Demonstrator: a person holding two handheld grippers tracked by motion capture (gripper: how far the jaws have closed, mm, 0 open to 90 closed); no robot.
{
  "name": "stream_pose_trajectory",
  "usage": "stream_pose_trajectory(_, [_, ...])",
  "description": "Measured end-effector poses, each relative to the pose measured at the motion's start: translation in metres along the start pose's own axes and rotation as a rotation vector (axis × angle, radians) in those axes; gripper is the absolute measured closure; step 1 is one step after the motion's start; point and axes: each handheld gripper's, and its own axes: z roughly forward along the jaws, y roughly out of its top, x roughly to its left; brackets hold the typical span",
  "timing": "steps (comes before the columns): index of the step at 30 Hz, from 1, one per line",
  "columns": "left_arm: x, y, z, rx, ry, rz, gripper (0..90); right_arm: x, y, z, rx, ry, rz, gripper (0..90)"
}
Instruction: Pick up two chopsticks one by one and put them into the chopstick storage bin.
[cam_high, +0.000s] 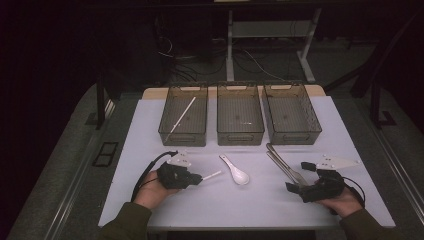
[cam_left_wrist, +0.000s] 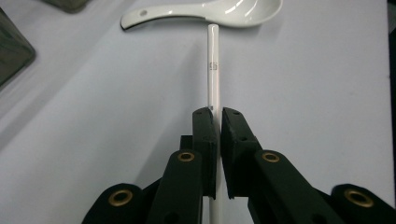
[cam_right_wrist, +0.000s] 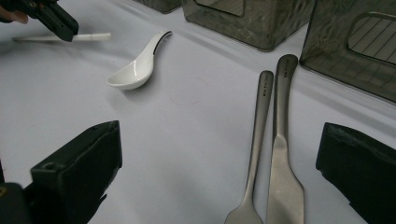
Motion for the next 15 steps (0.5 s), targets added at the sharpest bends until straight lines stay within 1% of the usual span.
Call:
stream_pose_trajectory(3, [0.002,0.003,-0.004,-0.024,0.010,-0.012,84.4,0.000,0.000,0.000,0.000,-0.001,0.000,0.4])
stream_pose_trajectory(5, [0.002,0.005,-0.007,-0.040,0.023,-0.013,84.4,0.000,0.000,0.000,-0.001,-0.001,0.000,0.4])
stream_pose_trajectory(8, [0.004,0.008,-0.013,-0.075,0.034,-0.020,84.4,0.000,0.000,0.000,0.000,-0.001,0.002,0.4])
stream_pose_trajectory(9, [0.004,0.009,-0.015,-0.086,0.031,-0.026,84.4,0.000,0.000,0.000,0.000,-0.001,0.002,0.4])
stream_pose_trajectory(15, [0.008,0.016,-0.025,-0.138,0.054,-0.036,84.4,0.000,0.000,0.000,-0.001,-0.001,0.004,0.4])
